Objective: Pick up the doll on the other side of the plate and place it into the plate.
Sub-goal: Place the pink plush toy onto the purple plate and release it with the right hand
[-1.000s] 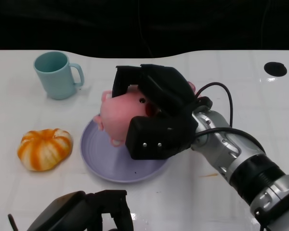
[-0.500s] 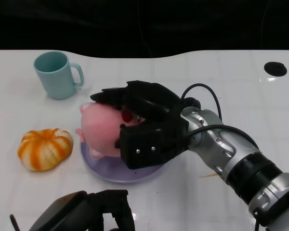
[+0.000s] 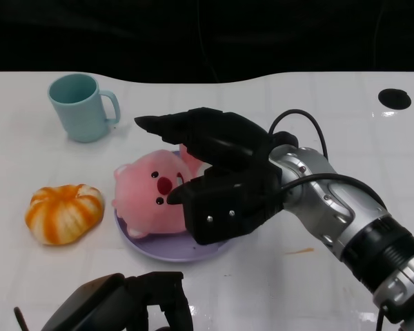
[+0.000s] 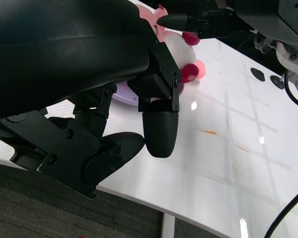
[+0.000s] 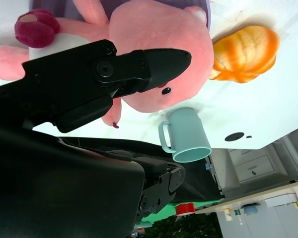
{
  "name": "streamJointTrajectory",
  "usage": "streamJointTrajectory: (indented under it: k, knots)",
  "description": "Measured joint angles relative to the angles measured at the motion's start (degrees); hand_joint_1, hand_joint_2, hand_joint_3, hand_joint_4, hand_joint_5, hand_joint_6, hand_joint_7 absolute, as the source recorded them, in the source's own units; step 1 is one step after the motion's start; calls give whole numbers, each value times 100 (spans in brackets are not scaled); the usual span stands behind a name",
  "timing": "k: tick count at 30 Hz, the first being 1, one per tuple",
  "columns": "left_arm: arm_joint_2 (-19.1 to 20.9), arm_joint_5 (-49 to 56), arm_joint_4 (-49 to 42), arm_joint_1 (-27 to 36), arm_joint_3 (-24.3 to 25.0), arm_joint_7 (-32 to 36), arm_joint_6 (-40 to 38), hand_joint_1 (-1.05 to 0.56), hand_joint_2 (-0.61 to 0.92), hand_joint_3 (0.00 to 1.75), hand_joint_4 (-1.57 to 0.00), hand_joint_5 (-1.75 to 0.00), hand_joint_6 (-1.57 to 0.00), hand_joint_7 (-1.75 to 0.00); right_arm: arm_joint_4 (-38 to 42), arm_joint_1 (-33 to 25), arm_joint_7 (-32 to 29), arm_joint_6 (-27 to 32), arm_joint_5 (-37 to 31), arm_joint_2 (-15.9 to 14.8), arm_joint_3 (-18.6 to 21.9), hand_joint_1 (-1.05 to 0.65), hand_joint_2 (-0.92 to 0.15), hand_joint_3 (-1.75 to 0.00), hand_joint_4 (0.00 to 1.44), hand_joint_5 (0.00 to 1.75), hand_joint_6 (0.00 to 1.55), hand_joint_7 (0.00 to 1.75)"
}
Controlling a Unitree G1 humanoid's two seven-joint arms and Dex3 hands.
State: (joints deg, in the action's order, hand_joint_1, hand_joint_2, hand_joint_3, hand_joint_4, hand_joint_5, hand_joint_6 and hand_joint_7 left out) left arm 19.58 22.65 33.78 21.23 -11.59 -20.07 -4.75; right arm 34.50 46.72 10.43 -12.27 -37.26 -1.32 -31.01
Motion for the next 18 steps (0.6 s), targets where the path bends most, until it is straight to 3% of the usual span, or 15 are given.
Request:
streamJointTrajectory:
  k: [6,13,18]
  knots:
    - [0,1,0,-9,0,0,-3,-16,56,109,-69,-165,-66,-140,-748,-334,275,-60,157,-416,117,-89,-92,-29,1,24,7,2]
    - [0,-3,0,-49,5,-1,-9,-16,56,108,-69,-164,-66,-140,-1614,-825,584,-167,447,-926,359,-81,-92,-25,1,56,17,5]
    - [4,-4,-2,-68,18,-1,-25,-17,57,108,-69,-164,-66,-140,-2036,-1370,462,-517,630,-1189,611,-73,-92,-19,21,75,38,14]
